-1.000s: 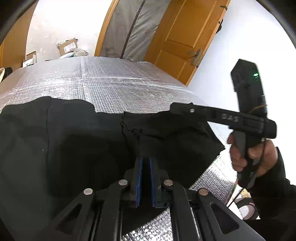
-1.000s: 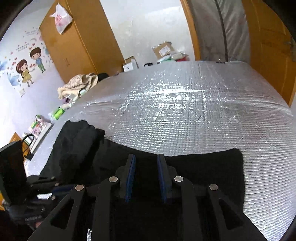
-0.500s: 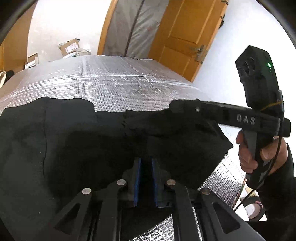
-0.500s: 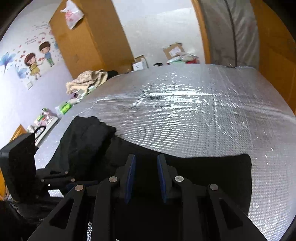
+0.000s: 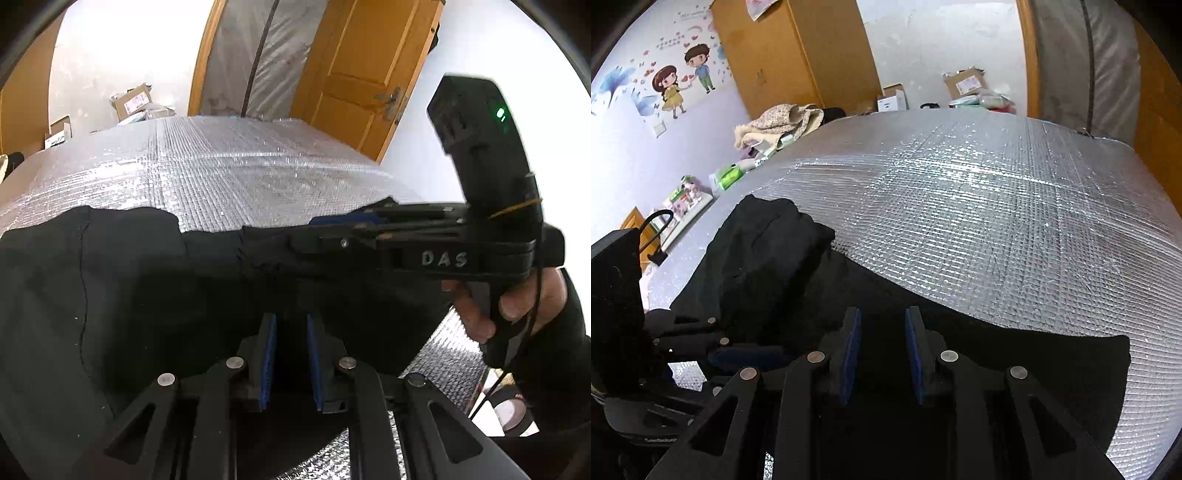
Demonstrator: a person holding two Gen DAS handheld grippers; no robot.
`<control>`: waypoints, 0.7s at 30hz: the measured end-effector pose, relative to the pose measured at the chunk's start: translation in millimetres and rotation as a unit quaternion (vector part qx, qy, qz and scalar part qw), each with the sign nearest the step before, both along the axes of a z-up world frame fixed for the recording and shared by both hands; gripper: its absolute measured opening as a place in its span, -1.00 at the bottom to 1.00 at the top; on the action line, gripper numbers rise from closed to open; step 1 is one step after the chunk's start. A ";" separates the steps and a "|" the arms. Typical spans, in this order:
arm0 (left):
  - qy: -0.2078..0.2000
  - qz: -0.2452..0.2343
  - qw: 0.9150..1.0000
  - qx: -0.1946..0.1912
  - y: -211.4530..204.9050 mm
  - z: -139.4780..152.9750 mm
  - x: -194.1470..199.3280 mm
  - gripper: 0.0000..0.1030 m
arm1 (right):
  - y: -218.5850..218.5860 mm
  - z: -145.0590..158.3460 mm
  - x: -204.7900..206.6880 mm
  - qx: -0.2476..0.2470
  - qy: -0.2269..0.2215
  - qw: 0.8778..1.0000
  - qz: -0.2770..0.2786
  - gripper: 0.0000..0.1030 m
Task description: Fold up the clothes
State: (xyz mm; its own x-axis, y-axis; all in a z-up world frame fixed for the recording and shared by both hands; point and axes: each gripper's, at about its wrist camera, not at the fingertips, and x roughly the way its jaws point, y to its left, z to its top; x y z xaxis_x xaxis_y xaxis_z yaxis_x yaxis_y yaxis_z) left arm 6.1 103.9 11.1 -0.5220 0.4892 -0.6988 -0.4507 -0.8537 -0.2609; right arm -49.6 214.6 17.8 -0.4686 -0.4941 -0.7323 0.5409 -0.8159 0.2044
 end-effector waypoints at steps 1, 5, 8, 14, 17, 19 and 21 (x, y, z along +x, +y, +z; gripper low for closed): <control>-0.005 -0.002 1.000 -0.008 3.1 -2.4 -2.8 -0.68 | 0.9 -0.1 -1.4 -0.001 -0.001 1.000 0.000 -0.50; 0.006 -0.011 1.000 -0.029 11.1 -2.0 -2.2 -0.73 | 1.1 -3.3 -2.2 -0.003 -0.008 1.000 0.000 -0.50; 0.005 -0.013 1.000 -0.025 9.4 -1.6 -1.5 -0.94 | -1.3 -5.7 -1.7 -0.005 -0.014 1.000 0.000 -0.55; 0.023 -0.028 0.999 -0.028 6.5 4.1 16.4 -0.96 | -2.6 -10.9 -11.8 0.024 -0.012 0.999 -0.029 -1.00; 0.019 -0.029 0.999 -0.020 1.7 4.4 21.1 -0.97 | 0.7 -10.7 -18.0 0.023 -0.010 0.999 -0.043 -1.00; 0.018 -0.029 0.999 -0.018 -0.6 3.8 24.6 -0.97 | 8.1 -8.7 -23.1 0.022 -0.005 0.998 -0.062 -1.00; 0.016 -0.030 0.999 -0.015 -2.8 2.8 26.7 -0.97 | 21.7 -8.0 -28.3 0.022 -0.008 0.996 -0.088 -1.00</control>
State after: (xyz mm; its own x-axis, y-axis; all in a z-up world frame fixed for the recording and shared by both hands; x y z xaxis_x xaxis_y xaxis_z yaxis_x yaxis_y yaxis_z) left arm 32.8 101.1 13.9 -0.5141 0.4995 -0.6973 -0.5097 -0.8318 -0.2200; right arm -77.9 236.3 9.8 -0.5341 -0.3727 -0.7588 0.3854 -0.9062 0.1738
